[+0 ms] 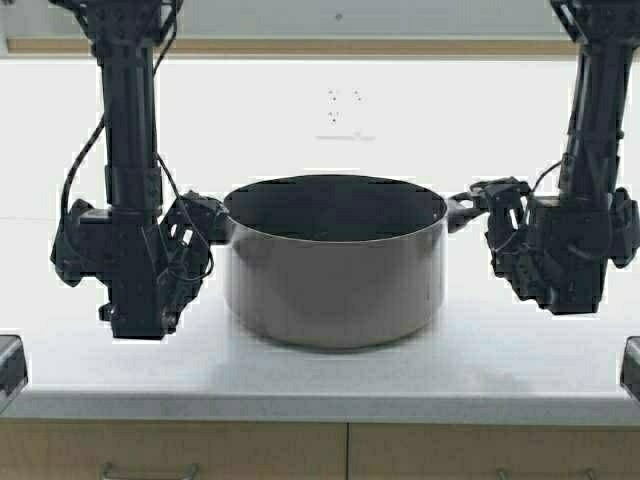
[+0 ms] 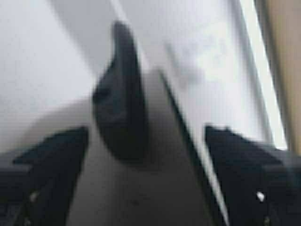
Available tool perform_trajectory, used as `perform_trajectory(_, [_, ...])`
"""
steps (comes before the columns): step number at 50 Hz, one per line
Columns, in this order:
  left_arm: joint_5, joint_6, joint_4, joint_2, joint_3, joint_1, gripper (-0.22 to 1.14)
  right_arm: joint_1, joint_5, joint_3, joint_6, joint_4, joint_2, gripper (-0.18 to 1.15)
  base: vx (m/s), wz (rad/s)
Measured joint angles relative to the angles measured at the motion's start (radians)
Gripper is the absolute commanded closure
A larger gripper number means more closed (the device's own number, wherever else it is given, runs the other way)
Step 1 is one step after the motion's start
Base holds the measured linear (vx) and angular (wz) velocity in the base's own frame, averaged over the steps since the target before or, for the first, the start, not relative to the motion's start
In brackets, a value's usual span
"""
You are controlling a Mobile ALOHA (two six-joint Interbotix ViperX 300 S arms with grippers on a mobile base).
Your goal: Open the cabinet, put the pot inside, then close it
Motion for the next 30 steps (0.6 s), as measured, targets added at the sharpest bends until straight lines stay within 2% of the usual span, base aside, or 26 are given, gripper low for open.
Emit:
perform_trajectory(17, [0.011,-0.058,0.0,0.071,-0.132,0.063,-0.1,-0.046,0.169,-0.244,0.032,-0.104,0.064,-0.06,0.0,0.0])
perform_trajectory(30, [0.054,-0.06,0.008,0.074,-0.213,0.11,-0.1,-0.054,0.255,-0.365,0.081,-0.146,0.124,-0.06,0.0,0.0])
